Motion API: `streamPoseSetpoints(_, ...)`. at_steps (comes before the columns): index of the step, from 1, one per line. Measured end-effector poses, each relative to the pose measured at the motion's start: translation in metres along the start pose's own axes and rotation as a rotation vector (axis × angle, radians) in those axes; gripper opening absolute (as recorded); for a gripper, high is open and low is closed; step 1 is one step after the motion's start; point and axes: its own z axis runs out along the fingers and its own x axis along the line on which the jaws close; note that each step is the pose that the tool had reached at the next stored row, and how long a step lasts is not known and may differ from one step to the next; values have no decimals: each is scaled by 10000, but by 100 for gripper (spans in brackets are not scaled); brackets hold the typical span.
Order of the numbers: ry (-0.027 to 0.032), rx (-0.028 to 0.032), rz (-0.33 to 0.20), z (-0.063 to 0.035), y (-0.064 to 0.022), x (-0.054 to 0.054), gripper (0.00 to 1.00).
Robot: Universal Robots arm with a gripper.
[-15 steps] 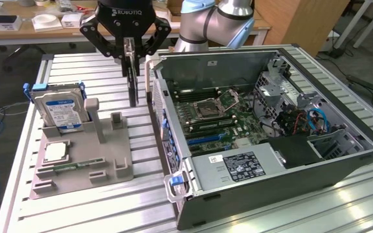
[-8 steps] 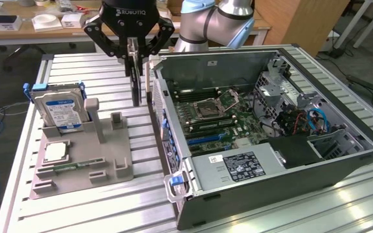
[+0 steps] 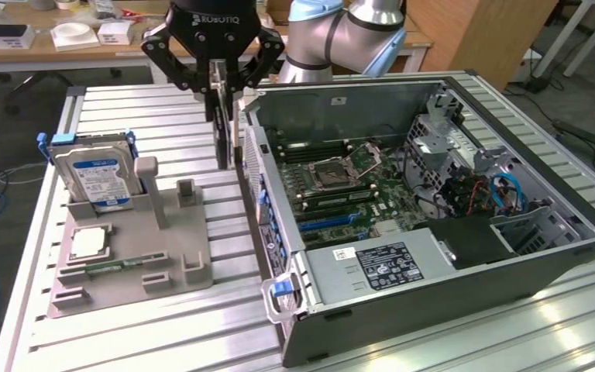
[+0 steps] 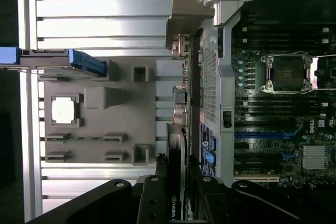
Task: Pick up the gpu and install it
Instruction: 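Pick up the gpu and move the gpu toward the slot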
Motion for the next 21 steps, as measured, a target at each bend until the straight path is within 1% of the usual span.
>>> streamPoseSetpoints(9,0,0,1,-1,3,-88,26)
streamPoseSetpoints(17,0,0,0,-3,6,-228,26)
streamPoseSetpoints(21,0,0,1,-4,10,-344,26)
